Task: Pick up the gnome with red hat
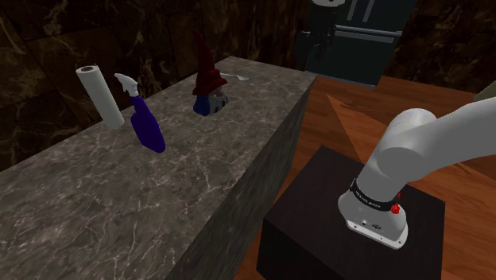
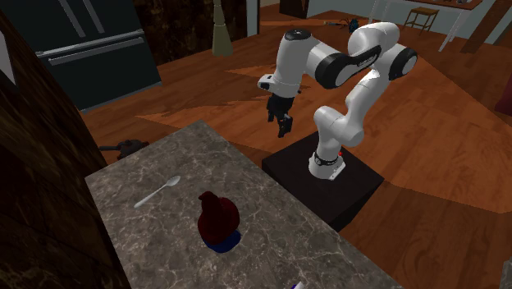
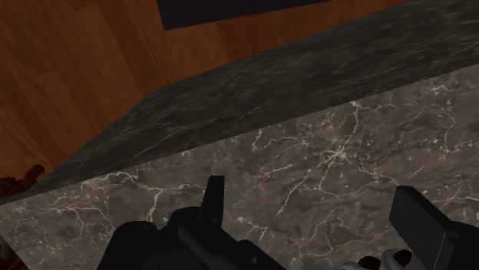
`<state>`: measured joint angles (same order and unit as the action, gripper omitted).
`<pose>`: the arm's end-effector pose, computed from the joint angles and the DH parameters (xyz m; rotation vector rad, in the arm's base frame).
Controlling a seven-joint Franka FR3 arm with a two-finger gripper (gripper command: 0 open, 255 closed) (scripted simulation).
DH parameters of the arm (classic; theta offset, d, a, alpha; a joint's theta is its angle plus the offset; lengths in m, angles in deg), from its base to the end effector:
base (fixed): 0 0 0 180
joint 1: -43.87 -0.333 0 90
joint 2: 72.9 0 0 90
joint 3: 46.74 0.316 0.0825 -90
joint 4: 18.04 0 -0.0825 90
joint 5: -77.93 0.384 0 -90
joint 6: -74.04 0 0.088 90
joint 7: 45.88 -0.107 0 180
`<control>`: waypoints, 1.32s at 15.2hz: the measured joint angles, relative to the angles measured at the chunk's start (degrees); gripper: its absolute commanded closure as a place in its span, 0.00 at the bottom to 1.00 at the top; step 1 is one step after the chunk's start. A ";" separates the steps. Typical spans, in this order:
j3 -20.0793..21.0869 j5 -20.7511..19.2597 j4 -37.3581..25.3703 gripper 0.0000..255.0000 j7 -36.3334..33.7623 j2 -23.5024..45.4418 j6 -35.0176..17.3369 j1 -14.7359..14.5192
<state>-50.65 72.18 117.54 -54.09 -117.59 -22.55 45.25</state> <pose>0.3177 -0.0453 0.5938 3.0717 -0.3263 0.1548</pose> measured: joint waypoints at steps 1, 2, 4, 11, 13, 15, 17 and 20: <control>0.00 0.00 0.00 0.00 0.00 0.00 0.00 0.00; 0.12 0.04 -0.46 0.00 0.00 0.77 -0.65 -0.18; 0.62 0.19 -1.75 0.00 -0.14 3.45 -3.22 -0.77; 2.35 0.12 -9.16 0.00 -0.01 14.60 -12.22 -2.74; 2.64 -0.06 -11.91 0.00 0.36 17.74 -14.16 -3.12; 3.38 -0.25 -14.57 0.00 0.13 20.88 -16.15 -3.63; 4.00 -0.55 -17.63 0.00 0.11 24.07 -17.82 -4.05; 5.13 -1.16 -22.87 0.00 -0.19 28.93 -19.65 -4.71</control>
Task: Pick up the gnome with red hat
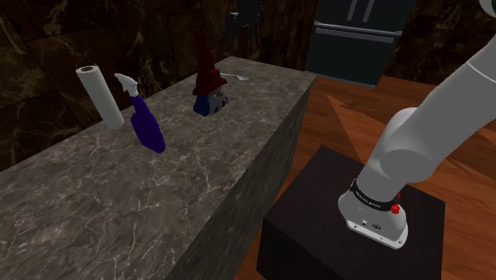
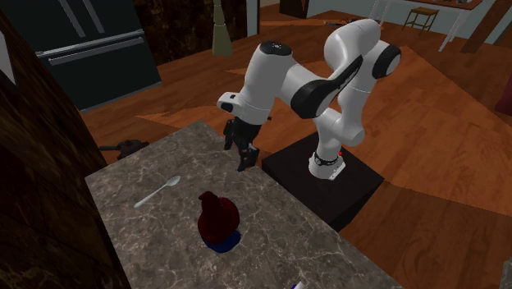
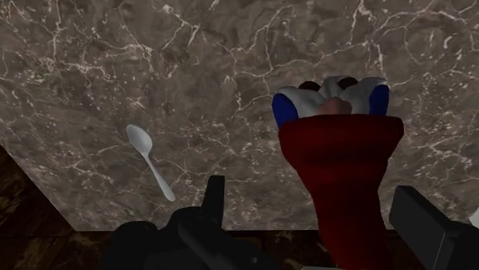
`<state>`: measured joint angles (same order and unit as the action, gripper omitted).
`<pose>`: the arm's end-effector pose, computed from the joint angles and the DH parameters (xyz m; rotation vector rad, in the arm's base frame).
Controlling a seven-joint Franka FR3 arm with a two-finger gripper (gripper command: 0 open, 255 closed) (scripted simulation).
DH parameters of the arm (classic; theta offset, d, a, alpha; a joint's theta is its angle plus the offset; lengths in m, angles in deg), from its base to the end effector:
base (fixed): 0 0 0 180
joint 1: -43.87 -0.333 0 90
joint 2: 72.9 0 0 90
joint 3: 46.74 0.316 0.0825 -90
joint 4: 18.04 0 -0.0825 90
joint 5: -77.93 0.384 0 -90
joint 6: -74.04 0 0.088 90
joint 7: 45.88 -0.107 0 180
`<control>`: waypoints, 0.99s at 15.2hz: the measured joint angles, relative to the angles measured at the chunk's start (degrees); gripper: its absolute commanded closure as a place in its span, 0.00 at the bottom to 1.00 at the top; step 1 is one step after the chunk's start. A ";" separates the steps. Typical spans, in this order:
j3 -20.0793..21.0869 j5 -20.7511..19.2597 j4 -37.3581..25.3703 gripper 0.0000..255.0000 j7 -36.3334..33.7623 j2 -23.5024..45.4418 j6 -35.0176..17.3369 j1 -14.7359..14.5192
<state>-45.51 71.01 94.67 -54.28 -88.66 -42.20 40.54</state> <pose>0.5021 0.0344 0.6235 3.0120 -0.0479 0.5293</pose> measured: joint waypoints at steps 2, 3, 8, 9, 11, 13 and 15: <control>0.61 -0.52 -3.77 0.00 -0.01 3.21 -0.94 -0.36; 1.02 -0.88 -5.39 0.00 -0.23 4.87 -1.69 -0.58; 2.51 -2.76 -15.28 0.00 -0.30 12.65 -3.27 -1.57; 2.79 -3.18 -17.05 0.00 -0.30 13.99 -3.51 -1.81; 3.47 -4.17 -21.87 0.00 -0.50 17.09 -3.16 -2.46; 3.85 -5.01 -25.34 0.00 -0.59 20.16 -3.79 -2.89; 3.85 -5.25 -24.48 0.00 -0.72 20.45 -5.21 -2.90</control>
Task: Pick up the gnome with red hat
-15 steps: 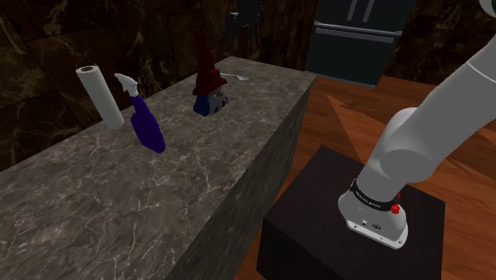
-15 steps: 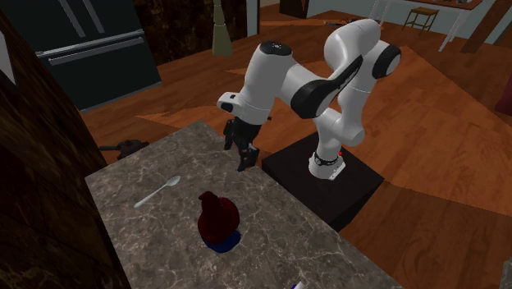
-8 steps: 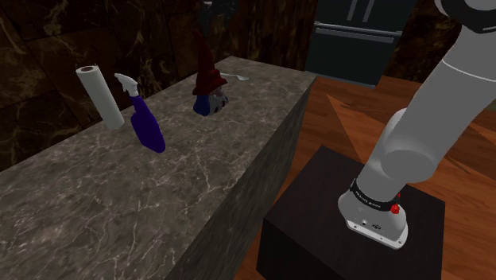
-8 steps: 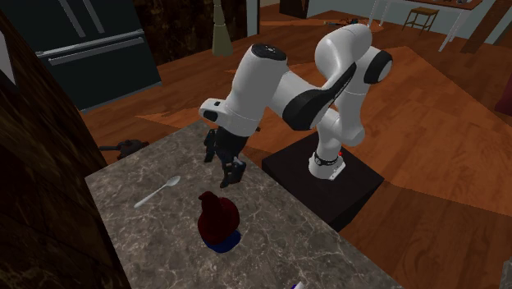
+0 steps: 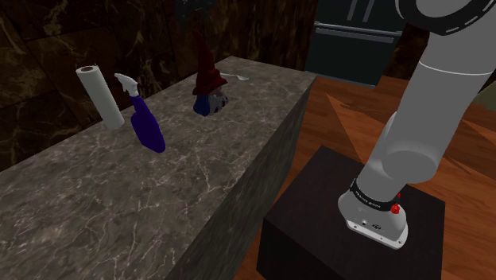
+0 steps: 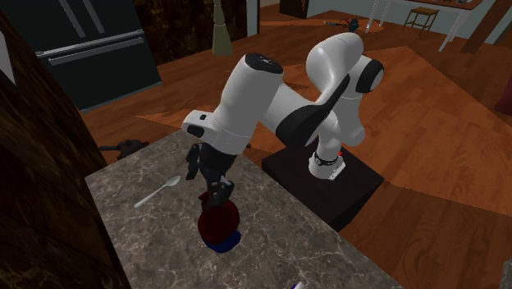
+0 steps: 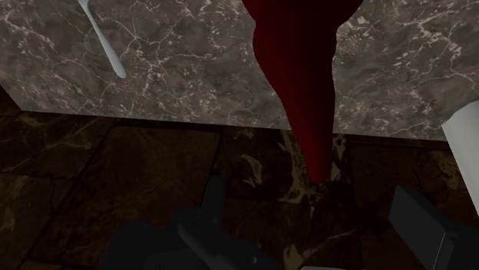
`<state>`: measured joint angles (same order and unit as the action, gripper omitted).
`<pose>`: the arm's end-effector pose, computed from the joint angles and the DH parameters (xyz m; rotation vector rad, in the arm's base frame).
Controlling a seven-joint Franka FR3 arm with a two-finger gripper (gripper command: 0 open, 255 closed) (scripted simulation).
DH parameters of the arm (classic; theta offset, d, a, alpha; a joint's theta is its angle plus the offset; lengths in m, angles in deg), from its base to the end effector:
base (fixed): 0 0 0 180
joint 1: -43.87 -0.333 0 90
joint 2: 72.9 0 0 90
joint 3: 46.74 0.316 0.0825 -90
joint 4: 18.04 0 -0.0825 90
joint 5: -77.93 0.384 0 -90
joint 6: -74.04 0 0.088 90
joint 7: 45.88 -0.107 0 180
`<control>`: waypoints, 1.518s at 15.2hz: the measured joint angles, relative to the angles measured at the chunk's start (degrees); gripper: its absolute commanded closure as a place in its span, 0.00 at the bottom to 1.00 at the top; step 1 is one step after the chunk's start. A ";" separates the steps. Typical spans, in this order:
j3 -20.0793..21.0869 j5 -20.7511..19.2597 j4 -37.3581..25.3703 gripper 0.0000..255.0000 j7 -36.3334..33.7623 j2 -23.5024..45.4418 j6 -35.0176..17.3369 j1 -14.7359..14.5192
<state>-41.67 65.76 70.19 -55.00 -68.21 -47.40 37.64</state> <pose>0.6144 0.1105 0.6532 2.9286 0.1478 0.7863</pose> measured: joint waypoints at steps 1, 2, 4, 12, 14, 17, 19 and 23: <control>0.00 -0.12 0.41 0.00 -0.14 0.19 -0.65 -0.01; -0.01 -0.22 1.49 0.00 -0.34 0.00 -1.53 -0.01; -0.06 -0.37 3.56 0.00 -0.64 -0.35 -3.25 0.05; -0.08 -0.55 4.64 1.00 -0.93 -0.39 -4.36 0.05; -0.07 -0.55 4.64 1.00 -0.93 -0.39 -4.37 0.04; -0.07 -0.55 4.66 1.00 -0.93 -0.41 -4.37 0.04; -0.05 -0.41 3.78 1.00 -0.72 -0.31 -3.38 0.03; -0.05 -0.01 0.18 1.00 0.10 0.27 -0.37 0.06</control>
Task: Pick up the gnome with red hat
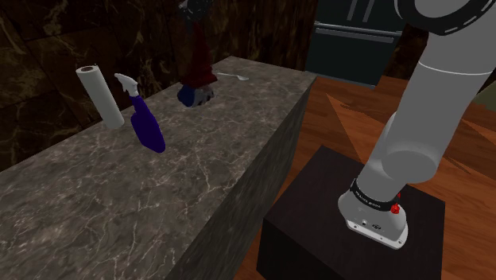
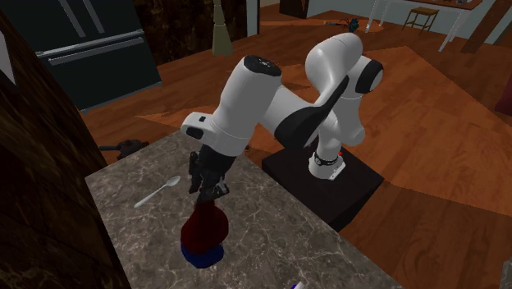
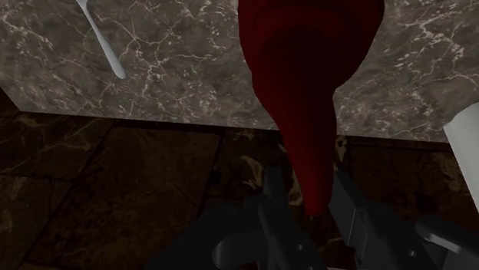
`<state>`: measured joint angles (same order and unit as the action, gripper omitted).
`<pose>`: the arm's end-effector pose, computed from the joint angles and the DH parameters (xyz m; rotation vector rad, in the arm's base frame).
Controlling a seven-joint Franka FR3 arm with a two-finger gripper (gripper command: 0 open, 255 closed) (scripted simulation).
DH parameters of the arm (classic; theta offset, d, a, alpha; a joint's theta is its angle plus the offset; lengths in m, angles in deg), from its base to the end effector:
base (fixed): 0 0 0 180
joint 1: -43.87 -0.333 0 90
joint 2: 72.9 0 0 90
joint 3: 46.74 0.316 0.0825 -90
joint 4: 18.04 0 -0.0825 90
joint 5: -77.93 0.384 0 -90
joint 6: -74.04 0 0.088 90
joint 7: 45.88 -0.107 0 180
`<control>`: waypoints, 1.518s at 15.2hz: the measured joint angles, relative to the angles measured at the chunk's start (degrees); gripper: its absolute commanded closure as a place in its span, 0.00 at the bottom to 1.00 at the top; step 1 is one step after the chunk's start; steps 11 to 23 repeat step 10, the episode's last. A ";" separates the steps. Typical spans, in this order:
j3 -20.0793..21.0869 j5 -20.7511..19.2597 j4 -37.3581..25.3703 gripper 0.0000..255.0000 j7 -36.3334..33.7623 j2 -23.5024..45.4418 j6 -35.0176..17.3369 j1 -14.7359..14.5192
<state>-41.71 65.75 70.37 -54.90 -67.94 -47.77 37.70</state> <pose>0.6164 0.1098 0.6494 2.9286 0.1498 0.7838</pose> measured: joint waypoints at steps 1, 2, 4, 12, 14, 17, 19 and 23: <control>0.07 -0.01 -0.82 1.00 -0.02 0.09 0.73 -0.09; 0.09 0.07 -2.24 1.00 0.20 0.49 1.74 -0.12; 0.13 0.16 -4.25 1.00 0.48 0.87 3.35 -0.17; 0.31 0.28 -10.54 1.00 1.14 2.32 8.17 -0.44; 0.31 0.28 -10.54 1.00 1.14 2.32 8.17 -0.44; 0.31 0.28 -10.54 1.00 1.14 2.32 8.17 -0.44; 0.31 0.28 -10.54 1.00 1.14 2.32 8.17 -0.44; 0.31 0.28 -10.54 1.00 1.14 2.32 8.17 -0.44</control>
